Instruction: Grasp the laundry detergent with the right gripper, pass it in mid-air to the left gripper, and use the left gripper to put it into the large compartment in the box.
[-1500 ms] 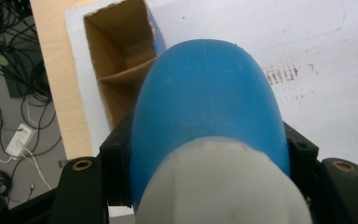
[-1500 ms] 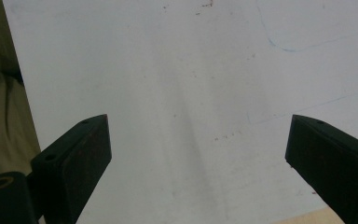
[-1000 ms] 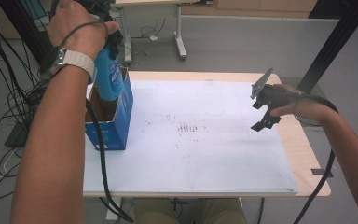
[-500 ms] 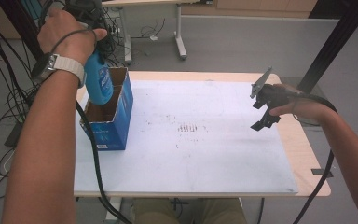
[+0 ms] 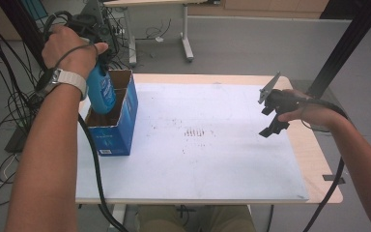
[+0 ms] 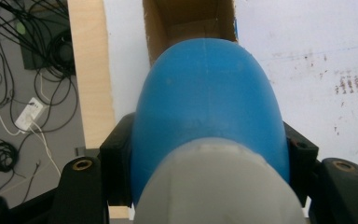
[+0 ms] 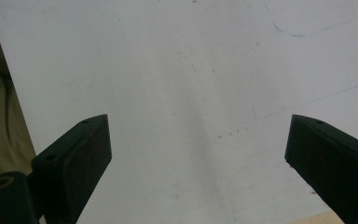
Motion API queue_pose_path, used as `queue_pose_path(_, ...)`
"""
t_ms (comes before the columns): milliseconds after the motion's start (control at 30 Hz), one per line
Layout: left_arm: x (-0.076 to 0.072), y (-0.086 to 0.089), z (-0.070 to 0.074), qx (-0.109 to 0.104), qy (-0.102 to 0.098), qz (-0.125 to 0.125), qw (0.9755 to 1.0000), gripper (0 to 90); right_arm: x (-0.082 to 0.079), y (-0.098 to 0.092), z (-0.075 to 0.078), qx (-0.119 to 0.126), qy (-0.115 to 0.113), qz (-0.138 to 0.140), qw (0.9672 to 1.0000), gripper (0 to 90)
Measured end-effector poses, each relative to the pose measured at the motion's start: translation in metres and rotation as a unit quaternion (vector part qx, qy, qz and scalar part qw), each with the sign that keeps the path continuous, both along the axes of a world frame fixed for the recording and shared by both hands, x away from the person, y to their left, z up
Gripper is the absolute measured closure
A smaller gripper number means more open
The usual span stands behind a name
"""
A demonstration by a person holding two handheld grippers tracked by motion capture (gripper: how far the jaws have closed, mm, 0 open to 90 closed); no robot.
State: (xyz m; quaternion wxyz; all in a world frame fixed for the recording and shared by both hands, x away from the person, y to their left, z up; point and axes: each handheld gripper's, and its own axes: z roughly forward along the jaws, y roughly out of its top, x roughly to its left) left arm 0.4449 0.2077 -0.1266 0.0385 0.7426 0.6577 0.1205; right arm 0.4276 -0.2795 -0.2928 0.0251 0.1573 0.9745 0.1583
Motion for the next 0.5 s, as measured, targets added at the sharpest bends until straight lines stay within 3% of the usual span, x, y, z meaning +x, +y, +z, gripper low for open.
queue_pose_path(500,0.008,0.008,-0.036,-0.004,0.011,0.001,0.9999,37.7,0.002,0.003,-0.010,0.000,0.010,-0.003,0.9999,7.0)
